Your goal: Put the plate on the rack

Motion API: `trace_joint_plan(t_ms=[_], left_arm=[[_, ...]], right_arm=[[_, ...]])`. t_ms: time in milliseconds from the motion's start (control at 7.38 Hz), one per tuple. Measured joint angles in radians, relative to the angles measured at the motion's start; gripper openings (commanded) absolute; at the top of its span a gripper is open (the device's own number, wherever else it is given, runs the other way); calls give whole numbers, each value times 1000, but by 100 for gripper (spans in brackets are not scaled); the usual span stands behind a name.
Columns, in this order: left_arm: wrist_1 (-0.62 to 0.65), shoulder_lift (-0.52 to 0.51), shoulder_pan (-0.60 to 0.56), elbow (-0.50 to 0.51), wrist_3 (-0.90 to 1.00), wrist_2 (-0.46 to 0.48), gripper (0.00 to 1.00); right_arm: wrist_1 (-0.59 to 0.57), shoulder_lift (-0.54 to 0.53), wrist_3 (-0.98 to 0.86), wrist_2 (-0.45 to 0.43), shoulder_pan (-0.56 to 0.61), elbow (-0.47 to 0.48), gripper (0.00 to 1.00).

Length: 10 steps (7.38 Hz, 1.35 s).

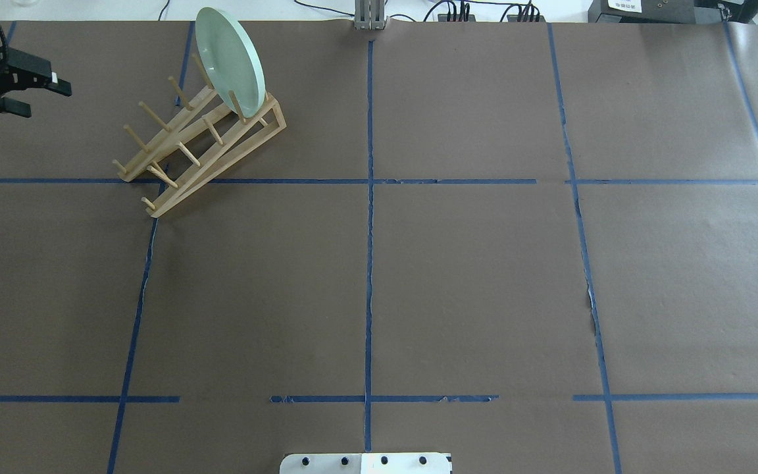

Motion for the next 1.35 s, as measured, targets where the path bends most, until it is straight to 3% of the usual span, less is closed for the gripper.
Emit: trace_joint_plan(t_ms=[406, 677, 948, 1354], left_arm=[[277, 109, -135, -9, 651, 3, 100], [499, 126, -249, -29, 950, 5, 100], [633, 154, -316, -47, 1079, 5, 100], [653, 188, -331, -57, 1109, 3, 100]], right_arm=[[0, 0, 0, 0, 0, 0, 100], [0, 0, 0, 0, 0, 0, 100], [0, 0, 0, 0, 0, -1, 100], [0, 0, 0, 0, 0, -1, 100]])
